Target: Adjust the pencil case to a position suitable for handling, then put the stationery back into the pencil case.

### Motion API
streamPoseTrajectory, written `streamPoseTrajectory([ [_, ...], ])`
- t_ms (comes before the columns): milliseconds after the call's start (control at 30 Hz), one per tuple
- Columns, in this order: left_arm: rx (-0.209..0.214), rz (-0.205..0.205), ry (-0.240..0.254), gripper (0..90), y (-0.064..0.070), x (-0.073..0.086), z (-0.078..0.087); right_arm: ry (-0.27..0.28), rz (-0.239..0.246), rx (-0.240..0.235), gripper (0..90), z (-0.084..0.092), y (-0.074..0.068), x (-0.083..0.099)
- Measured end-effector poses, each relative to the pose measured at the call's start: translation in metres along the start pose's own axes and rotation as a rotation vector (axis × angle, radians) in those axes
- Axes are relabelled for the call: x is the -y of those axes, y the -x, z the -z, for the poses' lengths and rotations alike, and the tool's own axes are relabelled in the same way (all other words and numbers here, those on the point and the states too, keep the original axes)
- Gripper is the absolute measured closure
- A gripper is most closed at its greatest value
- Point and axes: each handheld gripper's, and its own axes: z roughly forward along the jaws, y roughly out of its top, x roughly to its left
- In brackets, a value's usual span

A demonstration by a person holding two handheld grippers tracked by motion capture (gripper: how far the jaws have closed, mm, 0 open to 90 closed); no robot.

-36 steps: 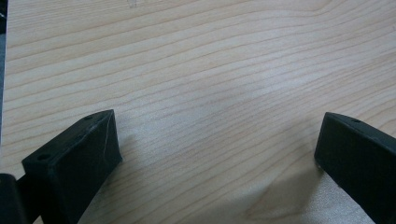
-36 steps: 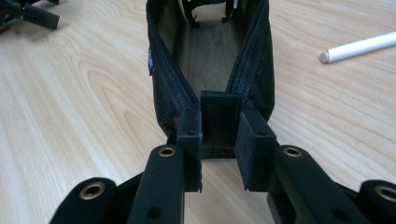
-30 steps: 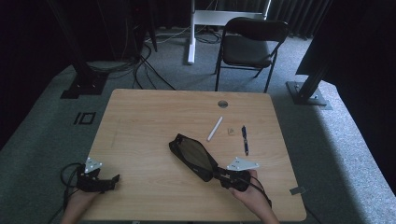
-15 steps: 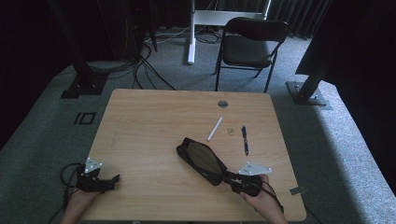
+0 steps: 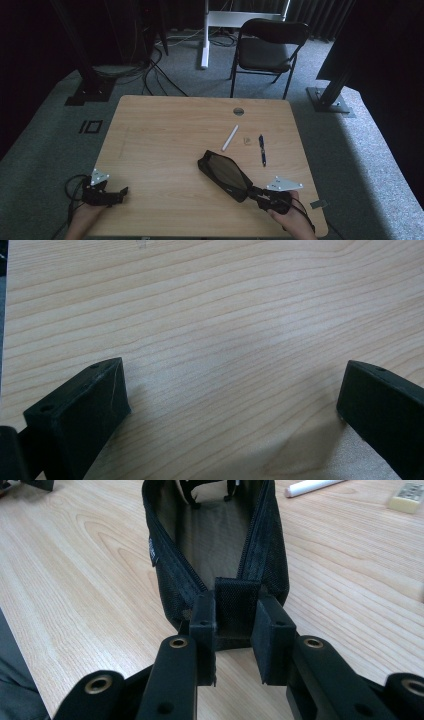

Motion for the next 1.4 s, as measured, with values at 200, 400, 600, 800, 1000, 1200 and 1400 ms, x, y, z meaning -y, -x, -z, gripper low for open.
streamPoseTrajectory([
  [200,0.0,0.0,0.0,0.1,0.0,0.0,0.0,0.007,0.0,0.008,71.8,0.006,0.003,0.004],
  [400,0.0,0.0,0.0,0.1,0.0,0.0,0.0,0.056,0.019,0.016,60.2,0.008,0.001,-0.004],
  [600,0.0,-0.001,0.0,0.2,0.0,0.0,0.0,0.1,0.016,0.035,52.3,0.009,0.003,-0.013],
  [800,0.0,-0.001,0.0,0.2,0.0,0.0,0.0,0.14,-0.015,0.058,42.3,0.006,0.008,-0.021],
  [1000,0.0,0.0,0.0,0.1,0.0,0.0,0.0,0.195,-0.09,0.099,36.1,0.006,0.019,-0.032],
  [1200,0.0,-0.001,0.0,0.1,0.0,0.0,0.0,0.211,-0.121,0.171,32.8,0.005,0.035,-0.037],
  [1400,0.0,0.0,-0.001,0.2,0.0,0.0,0.0,0.215,-0.145,0.232,29.2,0.003,0.05,-0.039],
])
